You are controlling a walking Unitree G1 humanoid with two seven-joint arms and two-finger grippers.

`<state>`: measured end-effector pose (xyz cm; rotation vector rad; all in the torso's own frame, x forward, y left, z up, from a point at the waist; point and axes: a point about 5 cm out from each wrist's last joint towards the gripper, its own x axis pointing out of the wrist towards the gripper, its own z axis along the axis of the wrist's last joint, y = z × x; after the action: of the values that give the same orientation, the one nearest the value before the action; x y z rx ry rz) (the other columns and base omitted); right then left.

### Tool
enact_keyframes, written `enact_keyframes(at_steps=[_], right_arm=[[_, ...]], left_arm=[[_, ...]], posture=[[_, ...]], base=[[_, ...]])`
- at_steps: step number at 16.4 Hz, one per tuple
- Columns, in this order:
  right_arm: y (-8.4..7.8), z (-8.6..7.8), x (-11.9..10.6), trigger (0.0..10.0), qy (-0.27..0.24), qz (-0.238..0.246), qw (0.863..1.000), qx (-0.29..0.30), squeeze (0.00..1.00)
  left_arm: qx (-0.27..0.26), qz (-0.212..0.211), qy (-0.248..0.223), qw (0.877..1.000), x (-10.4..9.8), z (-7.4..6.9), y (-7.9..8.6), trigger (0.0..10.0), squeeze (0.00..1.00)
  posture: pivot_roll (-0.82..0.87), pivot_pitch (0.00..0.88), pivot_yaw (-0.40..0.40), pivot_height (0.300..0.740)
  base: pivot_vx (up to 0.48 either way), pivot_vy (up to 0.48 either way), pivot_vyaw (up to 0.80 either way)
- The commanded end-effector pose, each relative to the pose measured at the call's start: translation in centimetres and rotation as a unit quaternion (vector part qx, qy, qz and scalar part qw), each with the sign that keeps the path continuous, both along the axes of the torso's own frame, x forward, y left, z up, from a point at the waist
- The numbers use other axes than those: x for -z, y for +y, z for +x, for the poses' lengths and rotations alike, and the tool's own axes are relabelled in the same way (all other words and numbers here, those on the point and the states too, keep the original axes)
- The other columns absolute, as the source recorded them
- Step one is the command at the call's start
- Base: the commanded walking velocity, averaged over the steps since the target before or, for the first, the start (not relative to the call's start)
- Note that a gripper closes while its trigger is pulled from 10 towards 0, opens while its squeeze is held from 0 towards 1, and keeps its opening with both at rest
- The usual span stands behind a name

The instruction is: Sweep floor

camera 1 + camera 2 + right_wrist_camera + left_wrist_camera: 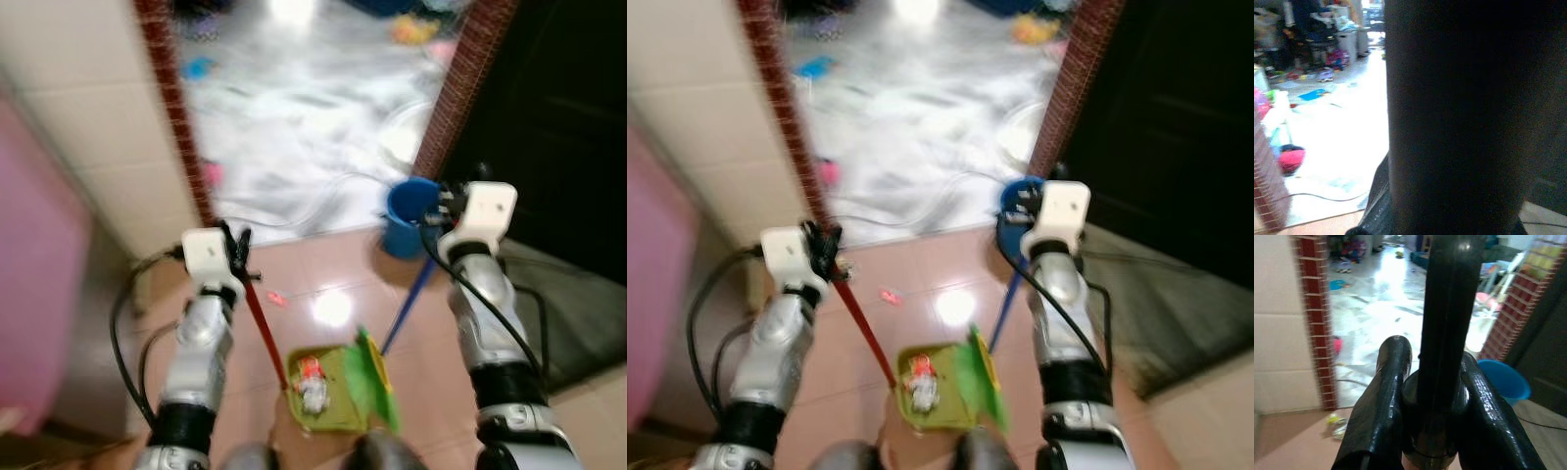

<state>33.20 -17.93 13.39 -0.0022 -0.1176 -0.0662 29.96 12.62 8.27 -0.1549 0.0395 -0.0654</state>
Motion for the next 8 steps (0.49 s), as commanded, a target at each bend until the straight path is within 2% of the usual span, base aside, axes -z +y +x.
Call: enact_keyframes(at_steps=[1,5,8], right_arm=[[-0.6,-0.1,-0.3,10.0,-0.009,-0.004,1.000,0.013,0.00],[-1.5,0.0,-0.5,10.0,-0.012,-0.024,0.999,0.035,0.00],[-1.8,0.2,-0.5,10.0,-0.013,-0.024,0.999,0.041,0.00]], left_arm=[[0.007,-0.009,-0.024,1.000,-1.1,0.2,-0.3,10.0,0.00],[0.006,-0.005,-0.022,1.000,-1.1,0.2,-0.1,10.0,0.00],[-0.001,-0.006,-0.022,1.000,-1.1,0.3,0.1,10.0,0.00]], posture=[[0.00,0.000,0.025,0.740],[0.00,0.000,0.026,0.740],[0.00,0.000,0.026,0.740]], base=[[0.000,-0.424,0.00],[0.000,-0.379,0.00],[0.000,0.000,0.00]])
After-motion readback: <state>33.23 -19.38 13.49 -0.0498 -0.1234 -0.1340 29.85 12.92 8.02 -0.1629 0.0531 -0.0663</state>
